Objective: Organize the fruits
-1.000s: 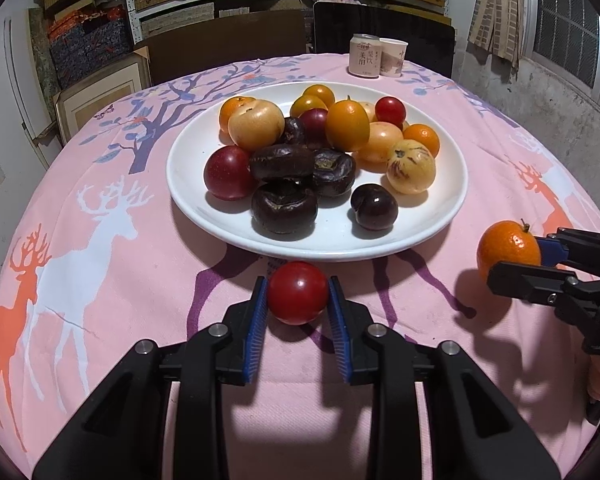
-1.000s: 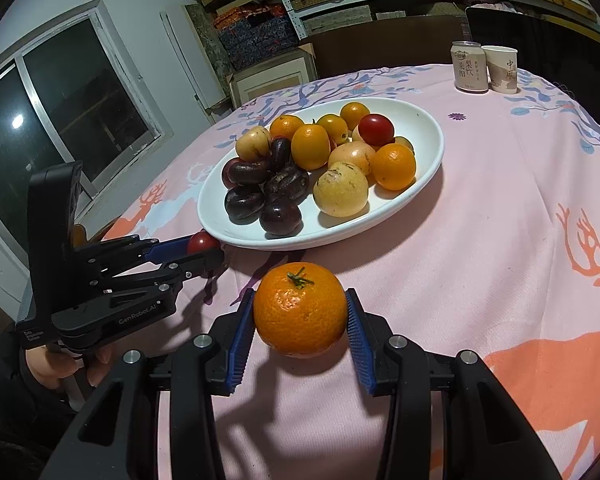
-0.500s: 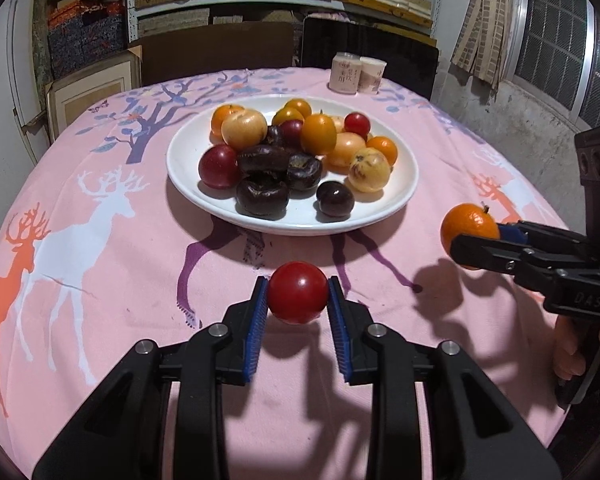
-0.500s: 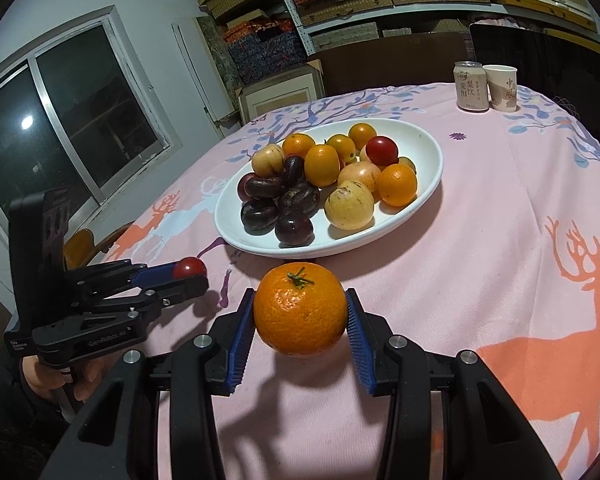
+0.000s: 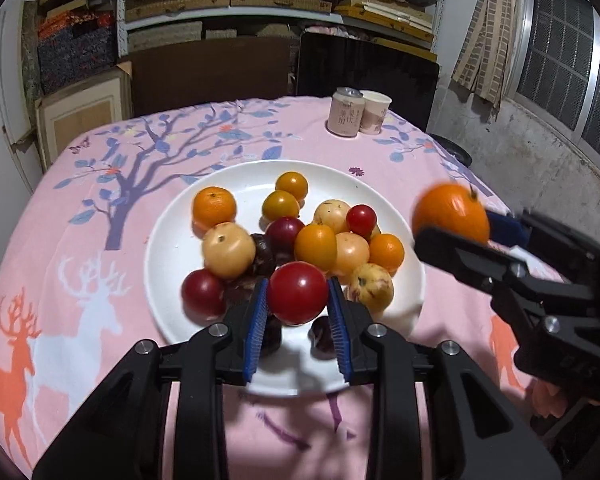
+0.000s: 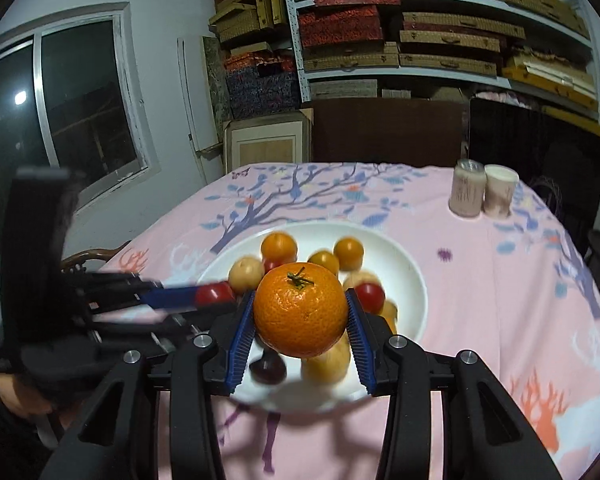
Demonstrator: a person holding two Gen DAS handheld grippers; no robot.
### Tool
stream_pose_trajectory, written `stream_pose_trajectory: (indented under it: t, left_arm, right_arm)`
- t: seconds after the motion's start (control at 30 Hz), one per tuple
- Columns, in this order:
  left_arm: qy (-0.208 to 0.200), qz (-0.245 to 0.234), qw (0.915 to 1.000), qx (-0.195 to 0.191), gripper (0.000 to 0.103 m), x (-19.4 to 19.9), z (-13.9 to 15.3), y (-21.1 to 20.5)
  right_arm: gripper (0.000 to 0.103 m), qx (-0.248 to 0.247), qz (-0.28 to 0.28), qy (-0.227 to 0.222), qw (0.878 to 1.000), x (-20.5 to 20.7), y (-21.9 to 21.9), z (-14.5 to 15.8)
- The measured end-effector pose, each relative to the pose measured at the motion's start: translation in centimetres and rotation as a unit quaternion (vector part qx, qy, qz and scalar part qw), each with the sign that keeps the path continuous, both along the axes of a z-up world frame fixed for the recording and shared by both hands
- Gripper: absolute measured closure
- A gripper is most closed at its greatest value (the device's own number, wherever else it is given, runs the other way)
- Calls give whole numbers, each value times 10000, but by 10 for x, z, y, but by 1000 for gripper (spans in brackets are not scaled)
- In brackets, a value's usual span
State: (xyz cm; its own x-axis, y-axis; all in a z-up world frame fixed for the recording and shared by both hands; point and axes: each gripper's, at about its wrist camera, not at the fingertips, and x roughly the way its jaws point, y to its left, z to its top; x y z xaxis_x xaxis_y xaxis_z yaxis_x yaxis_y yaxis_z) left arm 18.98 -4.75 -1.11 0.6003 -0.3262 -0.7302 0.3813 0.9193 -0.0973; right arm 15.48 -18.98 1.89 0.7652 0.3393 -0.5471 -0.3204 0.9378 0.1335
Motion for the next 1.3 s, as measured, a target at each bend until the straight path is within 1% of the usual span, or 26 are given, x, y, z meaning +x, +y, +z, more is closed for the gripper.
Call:
stream_pose_trajectory:
  t: [0.1, 0.17, 0.2, 0.23, 0.27, 0.3, 0.33, 0.37, 0.4, 0.43, 0.47, 0.5, 0.53, 0.57, 0.63, 0.67, 0.7, 0.73, 0.83, 0.9, 0.93, 1.0, 1.1, 1.13, 1.3]
  left_arm:
    - [133, -95, 9998, 63, 74, 16, -11, -10]
    - [226, -119, 9997, 57, 74, 23, -16, -12]
    - [276, -135, 9995, 11, 72, 26, -19, -13]
    - [309, -170, 9994, -50, 61, 27, -20, -13]
    - [262, -144, 9995, -52, 54, 26, -21, -12]
    - [202, -106, 9997, -19, 42, 25, -20, -12]
    - [106, -84, 9999, 29, 38, 23, -19, -11]
    - [41, -92, 9999, 63, 38, 20, -17, -11]
    - [15, -97, 9999, 72, 37, 17, -15, -10]
    - [12, -75, 10000, 49, 31, 14, -13, -8]
    - [14, -35, 10000, 23, 29, 10, -11, -5]
    - [4, 3, 10000, 5, 24, 6, -10, -1]
    - [-17, 46, 10000, 31, 14, -1, -9, 2]
    - [-46, 80, 9999, 67, 12, -9, -8, 5]
    - [-79, 107, 9999, 50, 9, -27, -7, 12]
    - [-57, 117, 9999, 48, 8, -34, -7, 15]
    - [-21, 134, 9999, 3, 5, -44, -7, 19]
    - [49, 132, 9999, -55, 5, -52, -8, 23]
    - [322, 244, 9986, -334, 5, -76, -10, 37]
    - [384, 397, 9973, -483, 5, -92, -8, 47]
    - [388, 465, 9970, -490, 5, -99, -7, 49]
    - [351, 570, 9970, -385, 5, -113, -3, 52]
    - [10, 799, 9968, -75, 5, -139, 10, 53]
    - [-108, 835, 9964, -49, 5, -149, 15, 53]
    - [-425, 943, 9946, -23, 5, -189, 39, 57]
  right_arm:
    - [59, -129, -48, -137, 9998, 26, 7, 7]
    - [59, -123, -89, -62, 9999, 48, 8, 5]
    - [59, -87, -116, 42, 9999, 61, 8, 1]
    - [58, -24, -101, 142, 9998, 69, 8, -2]
    - [58, 68, -47, 314, 9995, 78, 8, -7]
    - [58, 112, -6, 394, 9992, 81, 7, -11]
    - [57, 141, 26, 394, 9991, 81, 7, -13]
    - [56, 169, 52, 357, 9992, 78, 9, -14]
    - [55, 206, 55, 307, 9993, 73, 7, -13]
    - [54, 244, 18, 298, 9993, 67, 5, -13]
    - [53, 300, -10, 315, 9991, 61, 2, -12]
    - [49, 358, -28, 327, 9988, 51, -2, -11]
    - [42, 362, -46, 324, 9988, 42, -4, -11]
    - [38, 354, -62, 297, 9989, 27, -8, -10]
    - [21, 334, -81, 288, 9990, 2, -14, -11]
    - [17, 318, -84, 299, 9990, -13, -17, -13]
    - [9, 294, -87, 330, 9990, -27, -19, -15]
    - [5, 257, -85, 377, 9989, -39, -20, -18]
    - [4, 90, -54, 484, 9988, -76, -19, -25]
    - [4, -20, -236, 326, 9992, -101, -18, -26]
    - [4, -114, -296, 259, 9992, -113, -16, -26]
    - [4, -273, -381, 206, 9987, -129, -13, -26]
    - [4, -348, -444, 143, 9983, -148, -13, -19]
    - [4, -338, -445, 106, 9984, -154, -13, -15]
    - [4, -393, -506, -33, 9979, -187, -10, 10]
